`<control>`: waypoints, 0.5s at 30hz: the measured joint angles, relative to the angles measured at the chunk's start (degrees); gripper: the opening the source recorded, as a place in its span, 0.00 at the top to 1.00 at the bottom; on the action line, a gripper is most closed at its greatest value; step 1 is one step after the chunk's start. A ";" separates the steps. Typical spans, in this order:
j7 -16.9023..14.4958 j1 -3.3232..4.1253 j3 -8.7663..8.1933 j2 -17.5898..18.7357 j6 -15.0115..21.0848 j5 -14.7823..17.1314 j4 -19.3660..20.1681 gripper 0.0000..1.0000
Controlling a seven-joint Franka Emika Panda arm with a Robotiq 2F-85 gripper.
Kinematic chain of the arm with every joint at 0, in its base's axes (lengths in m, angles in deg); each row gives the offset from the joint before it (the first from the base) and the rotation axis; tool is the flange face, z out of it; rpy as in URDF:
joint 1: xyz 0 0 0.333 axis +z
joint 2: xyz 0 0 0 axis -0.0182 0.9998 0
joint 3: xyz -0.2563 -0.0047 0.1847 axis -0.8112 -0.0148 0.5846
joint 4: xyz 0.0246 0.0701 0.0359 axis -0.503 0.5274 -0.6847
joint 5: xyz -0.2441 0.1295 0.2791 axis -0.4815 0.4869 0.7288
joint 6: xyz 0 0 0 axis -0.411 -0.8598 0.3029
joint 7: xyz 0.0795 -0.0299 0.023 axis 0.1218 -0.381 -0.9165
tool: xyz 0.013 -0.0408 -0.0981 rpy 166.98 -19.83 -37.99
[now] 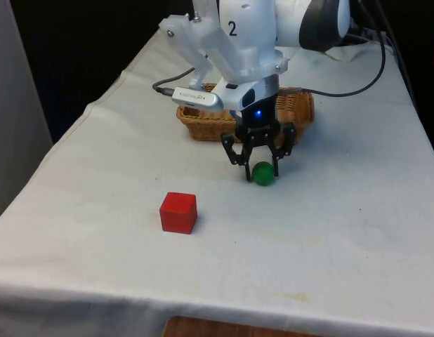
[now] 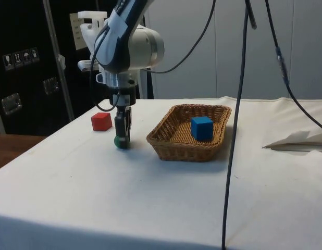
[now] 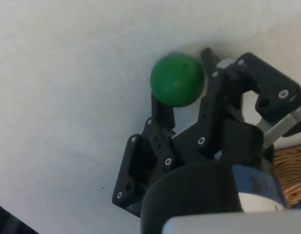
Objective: Place all non-red objects into the basket.
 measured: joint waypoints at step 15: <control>-0.06 0.00 -0.74 -1.15 -0.97 0.00 0.06 1.00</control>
